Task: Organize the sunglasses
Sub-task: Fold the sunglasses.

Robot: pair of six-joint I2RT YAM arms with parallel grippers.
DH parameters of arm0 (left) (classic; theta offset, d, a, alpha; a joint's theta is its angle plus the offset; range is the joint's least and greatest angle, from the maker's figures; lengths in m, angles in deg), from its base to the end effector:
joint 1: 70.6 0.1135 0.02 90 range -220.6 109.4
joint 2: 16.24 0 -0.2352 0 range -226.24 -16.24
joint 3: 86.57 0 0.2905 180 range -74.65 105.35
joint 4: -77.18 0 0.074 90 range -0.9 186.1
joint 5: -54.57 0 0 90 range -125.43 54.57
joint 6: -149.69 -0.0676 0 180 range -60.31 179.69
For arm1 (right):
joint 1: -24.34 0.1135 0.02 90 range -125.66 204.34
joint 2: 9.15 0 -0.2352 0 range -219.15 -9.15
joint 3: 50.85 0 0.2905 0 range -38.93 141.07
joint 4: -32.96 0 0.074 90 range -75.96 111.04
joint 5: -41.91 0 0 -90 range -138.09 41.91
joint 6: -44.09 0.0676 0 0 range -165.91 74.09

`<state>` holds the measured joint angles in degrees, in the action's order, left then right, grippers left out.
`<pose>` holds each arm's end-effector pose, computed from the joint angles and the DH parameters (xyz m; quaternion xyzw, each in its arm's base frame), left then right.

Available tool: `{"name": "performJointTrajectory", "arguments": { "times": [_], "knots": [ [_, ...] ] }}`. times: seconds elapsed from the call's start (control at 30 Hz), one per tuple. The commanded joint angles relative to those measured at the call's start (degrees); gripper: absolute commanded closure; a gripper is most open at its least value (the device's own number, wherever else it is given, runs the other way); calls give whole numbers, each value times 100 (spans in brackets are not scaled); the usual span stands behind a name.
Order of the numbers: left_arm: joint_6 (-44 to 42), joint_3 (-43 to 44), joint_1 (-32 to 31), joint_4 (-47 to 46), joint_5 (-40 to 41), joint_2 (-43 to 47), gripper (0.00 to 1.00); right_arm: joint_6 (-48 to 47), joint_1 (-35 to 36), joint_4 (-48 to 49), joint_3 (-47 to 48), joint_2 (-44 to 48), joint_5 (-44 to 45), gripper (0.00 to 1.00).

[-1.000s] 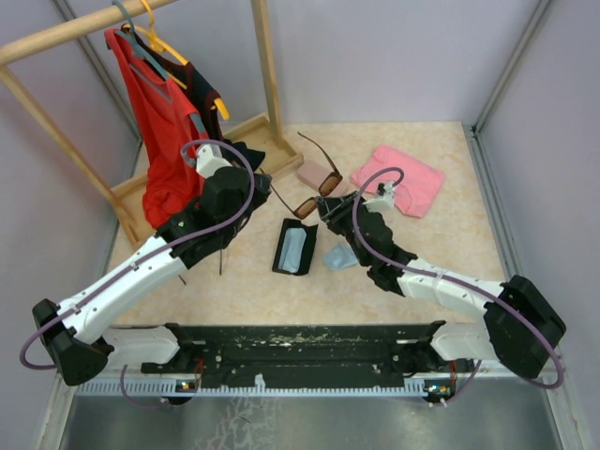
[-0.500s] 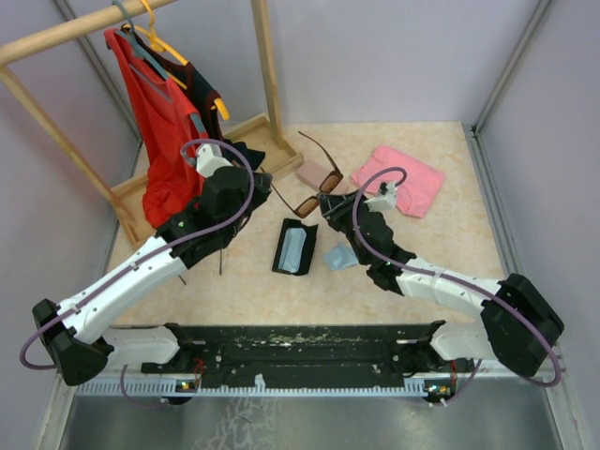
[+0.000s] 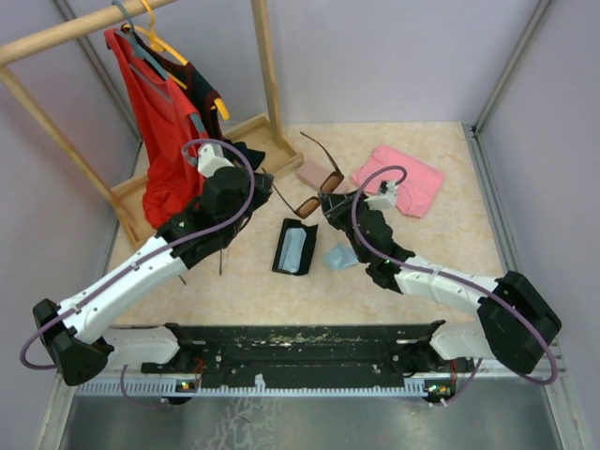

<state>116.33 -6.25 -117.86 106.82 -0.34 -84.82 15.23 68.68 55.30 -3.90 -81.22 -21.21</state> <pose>0.2604 -0.2245 0.3518 -0.2398 0.7538 -0.2916 0.5378 0.2679 0.2191 0.2074 0.2615 0.6732 0.4320 0.5401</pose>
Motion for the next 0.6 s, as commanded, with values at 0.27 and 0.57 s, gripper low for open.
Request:
{"name": "performJointTrajectory", "arguments": {
  "times": [0.27, 0.57],
  "knots": [
    [-147, -120, -28, -432, -91, 87, 100, -22, -107, 289, 347, -153, -114, 99],
    [-687, -634, -26, -1301, -483, 442, 64, -2, -133, 196, 317, -28, -44, 100]
  ]
}}
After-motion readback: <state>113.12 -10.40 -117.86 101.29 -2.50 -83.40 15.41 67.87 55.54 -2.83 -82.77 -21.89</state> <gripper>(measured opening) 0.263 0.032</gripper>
